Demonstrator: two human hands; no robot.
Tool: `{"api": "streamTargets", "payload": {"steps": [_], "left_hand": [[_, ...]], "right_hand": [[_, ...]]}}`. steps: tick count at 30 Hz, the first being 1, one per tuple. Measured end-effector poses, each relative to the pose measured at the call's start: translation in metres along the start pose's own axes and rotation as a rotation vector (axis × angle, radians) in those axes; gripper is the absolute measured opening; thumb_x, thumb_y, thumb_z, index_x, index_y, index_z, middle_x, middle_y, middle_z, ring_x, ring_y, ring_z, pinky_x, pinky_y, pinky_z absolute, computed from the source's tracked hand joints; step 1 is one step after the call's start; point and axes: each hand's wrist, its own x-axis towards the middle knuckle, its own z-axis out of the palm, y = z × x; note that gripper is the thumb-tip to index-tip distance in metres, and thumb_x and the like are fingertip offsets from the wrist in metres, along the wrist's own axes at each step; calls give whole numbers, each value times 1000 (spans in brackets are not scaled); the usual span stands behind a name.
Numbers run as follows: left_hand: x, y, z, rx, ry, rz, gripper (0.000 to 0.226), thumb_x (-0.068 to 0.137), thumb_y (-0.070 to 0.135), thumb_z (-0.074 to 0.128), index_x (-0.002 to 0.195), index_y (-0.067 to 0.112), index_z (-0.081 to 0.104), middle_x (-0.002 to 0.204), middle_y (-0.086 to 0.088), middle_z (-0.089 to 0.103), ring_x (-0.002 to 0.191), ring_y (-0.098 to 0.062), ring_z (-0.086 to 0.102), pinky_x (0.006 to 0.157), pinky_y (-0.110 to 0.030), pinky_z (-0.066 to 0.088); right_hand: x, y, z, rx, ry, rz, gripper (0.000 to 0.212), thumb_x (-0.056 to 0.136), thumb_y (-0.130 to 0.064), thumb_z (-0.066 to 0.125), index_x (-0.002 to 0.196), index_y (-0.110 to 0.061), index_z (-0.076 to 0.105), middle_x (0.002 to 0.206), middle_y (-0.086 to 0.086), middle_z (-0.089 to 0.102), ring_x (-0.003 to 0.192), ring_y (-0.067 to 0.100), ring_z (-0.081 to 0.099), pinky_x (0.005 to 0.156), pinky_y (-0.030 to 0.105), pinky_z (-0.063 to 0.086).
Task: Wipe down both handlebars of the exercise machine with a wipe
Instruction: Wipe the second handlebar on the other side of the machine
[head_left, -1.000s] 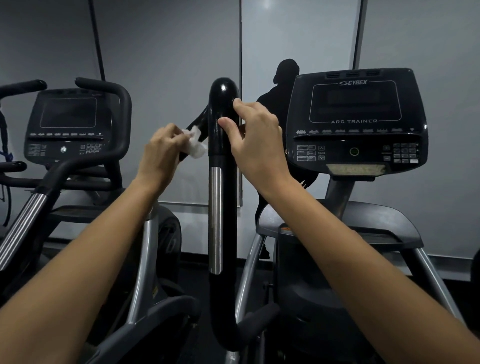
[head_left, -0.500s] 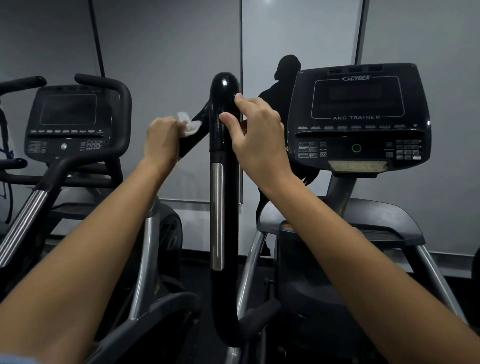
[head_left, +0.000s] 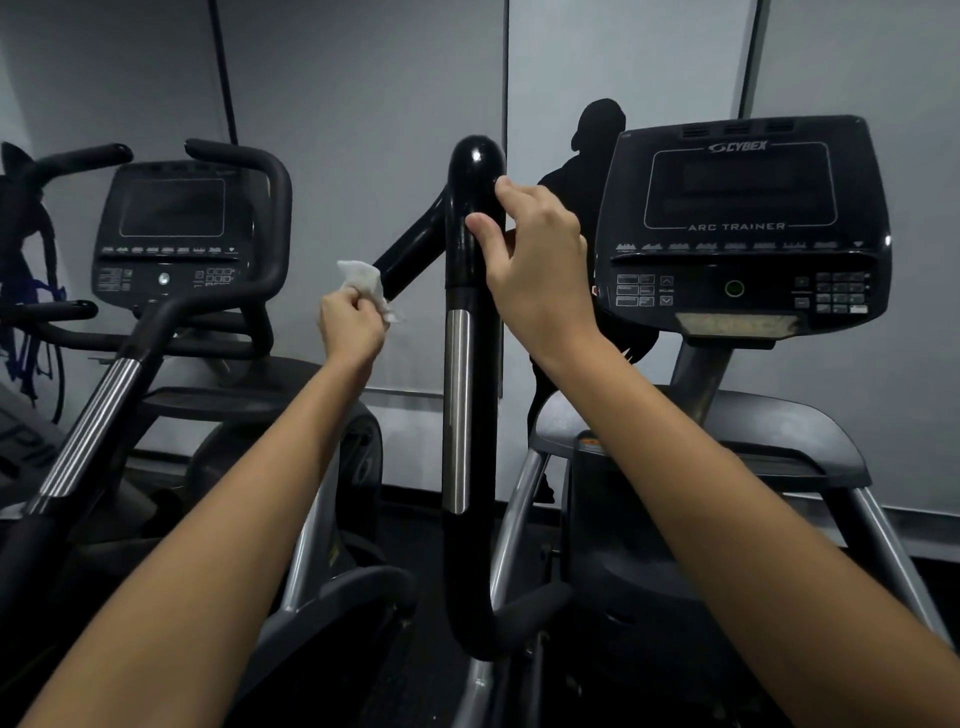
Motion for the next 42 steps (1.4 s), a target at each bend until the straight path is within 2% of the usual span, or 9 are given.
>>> {"api": "streamTargets", "payload": {"steps": [3,7,12,14,19,21,25,31,42], "left_hand": [[4,9,6,-357,35,-239,28,96,6,43,71,9,53,86,-7,57,90,-28,60,82,-37,54],[-8,17,9,-688,-16,-412,14,97,9,45,103,0,54,94,-10,56,85,-20,62,87,-33,53],[-4,12,8,-427,73,-260,22,95,12,51,75,11,59,87,-2,61,84,-15,59,78,-21,51],[0,14,8,-380,134,-240,25,95,13,50,72,12,59,88,-3,61,83,-14,58,78,-18,47],[-1,14,8,-716,34,-442,17,95,16,50,82,7,55,86,-3,55,85,-15,60,84,-28,54],[-6,12,9,-658,19,-434,17,95,14,50,80,6,55,91,-5,56,89,-18,60,86,-30,54],[0,14,12,-474,143,-304,33,96,17,49,63,14,48,72,3,51,72,-13,53,60,-15,46],[2,10,13,-595,83,-394,31,98,25,46,69,13,49,74,1,52,66,-10,54,75,-24,51],[12,26,14,142,193,439,19,94,7,49,97,5,68,90,-9,67,82,-18,61,83,-32,52]], "right_hand": [[0,0,0,1,-9,2,35,96,-25,50,126,-6,53,109,5,59,85,12,51,68,12,23],[0,0,1,1,-8,8,34,96,-24,50,125,-6,53,105,5,59,80,8,44,67,12,23],[0,0,2,-12,-18,9,33,96,-25,48,123,-7,54,100,4,58,76,11,46,64,16,29],[0,1,2,-18,-19,9,32,96,-26,48,122,-7,55,96,1,55,74,9,41,64,6,34],[-1,0,3,0,-2,0,32,96,-23,49,121,-4,54,100,5,59,78,14,50,64,16,29],[-2,0,4,3,9,2,31,96,-24,49,120,-5,55,99,6,59,78,13,51,63,18,30],[-2,0,4,-5,2,5,35,96,-25,48,125,-6,53,104,5,59,78,8,45,68,13,25],[-2,-1,2,-7,-2,-3,35,97,-23,48,125,-4,52,109,7,59,87,15,54,70,14,27],[-1,0,4,-41,4,-19,37,97,-24,47,128,-4,50,112,7,59,92,21,59,69,15,25]]}}
